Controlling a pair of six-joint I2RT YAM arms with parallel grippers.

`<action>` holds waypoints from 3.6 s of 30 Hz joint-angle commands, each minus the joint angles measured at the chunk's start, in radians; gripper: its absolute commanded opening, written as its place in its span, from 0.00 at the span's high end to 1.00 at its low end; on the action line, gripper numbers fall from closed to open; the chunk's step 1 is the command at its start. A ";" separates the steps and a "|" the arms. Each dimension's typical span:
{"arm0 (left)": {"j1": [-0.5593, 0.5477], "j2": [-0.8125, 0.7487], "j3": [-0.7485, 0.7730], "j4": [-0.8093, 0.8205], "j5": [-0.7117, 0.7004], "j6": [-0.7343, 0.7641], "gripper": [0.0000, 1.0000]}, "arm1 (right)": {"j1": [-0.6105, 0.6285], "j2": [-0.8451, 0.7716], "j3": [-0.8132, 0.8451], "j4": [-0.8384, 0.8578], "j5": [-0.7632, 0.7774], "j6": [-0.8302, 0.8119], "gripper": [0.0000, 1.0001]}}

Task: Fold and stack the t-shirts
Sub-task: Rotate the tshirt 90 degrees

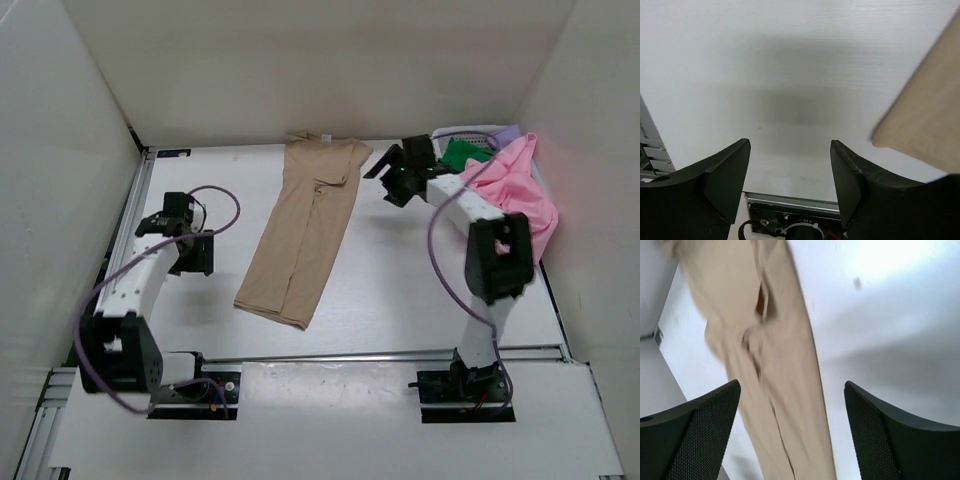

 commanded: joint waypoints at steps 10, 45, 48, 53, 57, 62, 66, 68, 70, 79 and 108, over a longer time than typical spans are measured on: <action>-0.236 -0.473 -0.122 -0.067 0.131 0.000 0.13 | 0.340 -0.876 -0.824 -0.154 0.139 -0.056 0.17; -0.336 0.001 -0.375 0.362 0.065 0.000 0.85 | 0.866 -0.342 -0.669 -0.131 0.249 0.643 0.81; -0.313 -0.024 -0.384 0.344 0.093 0.000 0.90 | 0.866 -0.397 -0.715 -0.142 0.274 0.653 0.97; -0.326 -0.139 -0.384 0.177 0.238 0.000 0.76 | 0.866 -0.460 -0.760 -0.120 0.284 0.549 0.98; -0.353 -0.188 -0.375 0.102 0.225 0.000 0.29 | 0.880 -0.483 -0.719 -0.065 0.263 0.430 0.68; -0.327 -0.208 -0.300 0.051 0.164 0.000 0.27 | 0.891 -0.337 -0.591 -0.045 0.243 0.487 0.41; -0.297 -0.226 -0.277 0.020 0.164 0.000 0.27 | 0.891 -0.258 -0.576 -0.053 0.177 0.570 0.41; -0.278 -0.240 -0.277 0.009 0.164 0.000 0.27 | 0.891 -0.226 -0.576 -0.024 0.148 0.570 0.43; -0.265 -0.254 -0.277 0.009 0.141 0.000 0.27 | 0.891 -0.201 -0.576 -0.023 0.110 0.581 0.50; -0.230 -0.272 -0.256 -0.039 0.141 0.000 0.27 | 0.882 -0.330 -0.772 0.000 0.131 0.599 1.00; -0.336 0.043 -0.109 -0.018 0.616 0.000 0.27 | 0.891 -0.671 -0.947 -0.040 0.156 0.366 0.48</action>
